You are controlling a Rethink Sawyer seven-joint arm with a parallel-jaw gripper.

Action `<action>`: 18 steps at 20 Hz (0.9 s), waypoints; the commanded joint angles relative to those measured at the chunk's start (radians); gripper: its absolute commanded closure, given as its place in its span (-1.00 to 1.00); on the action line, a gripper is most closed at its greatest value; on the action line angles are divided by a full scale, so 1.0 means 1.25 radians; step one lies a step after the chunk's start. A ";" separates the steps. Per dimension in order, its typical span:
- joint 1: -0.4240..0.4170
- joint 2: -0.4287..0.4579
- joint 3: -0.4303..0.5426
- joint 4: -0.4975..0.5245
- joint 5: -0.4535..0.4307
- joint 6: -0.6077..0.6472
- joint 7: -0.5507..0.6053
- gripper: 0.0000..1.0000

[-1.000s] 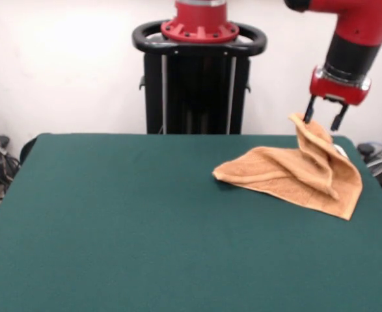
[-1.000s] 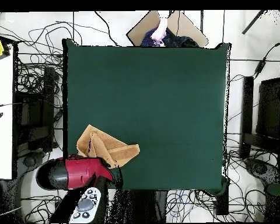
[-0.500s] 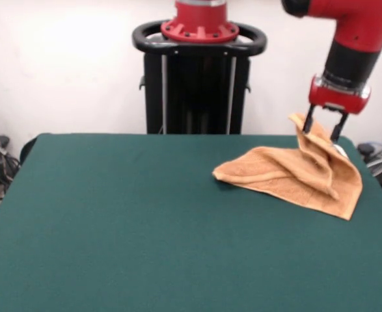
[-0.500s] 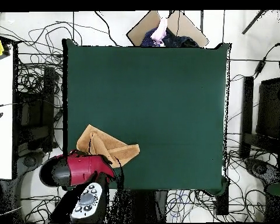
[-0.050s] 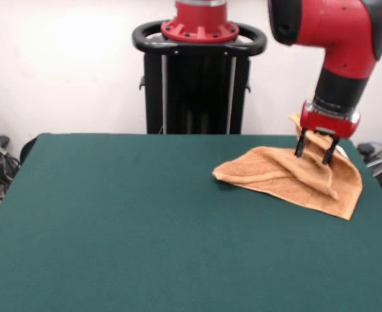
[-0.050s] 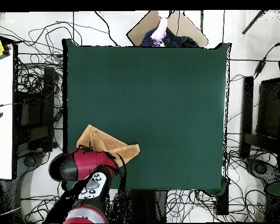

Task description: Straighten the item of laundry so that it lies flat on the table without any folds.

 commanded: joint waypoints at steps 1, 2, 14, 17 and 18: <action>-0.024 0.065 0.009 -0.080 0.006 -0.032 0.091 -1.00; -0.024 0.070 0.009 -0.081 0.004 -0.037 0.090 -1.00; -0.053 0.110 0.052 -0.071 -0.039 -0.117 0.069 1.00; -0.017 0.104 0.016 -0.079 -0.032 -0.111 0.078 1.00; -0.004 0.102 0.003 -0.080 -0.030 -0.115 0.082 1.00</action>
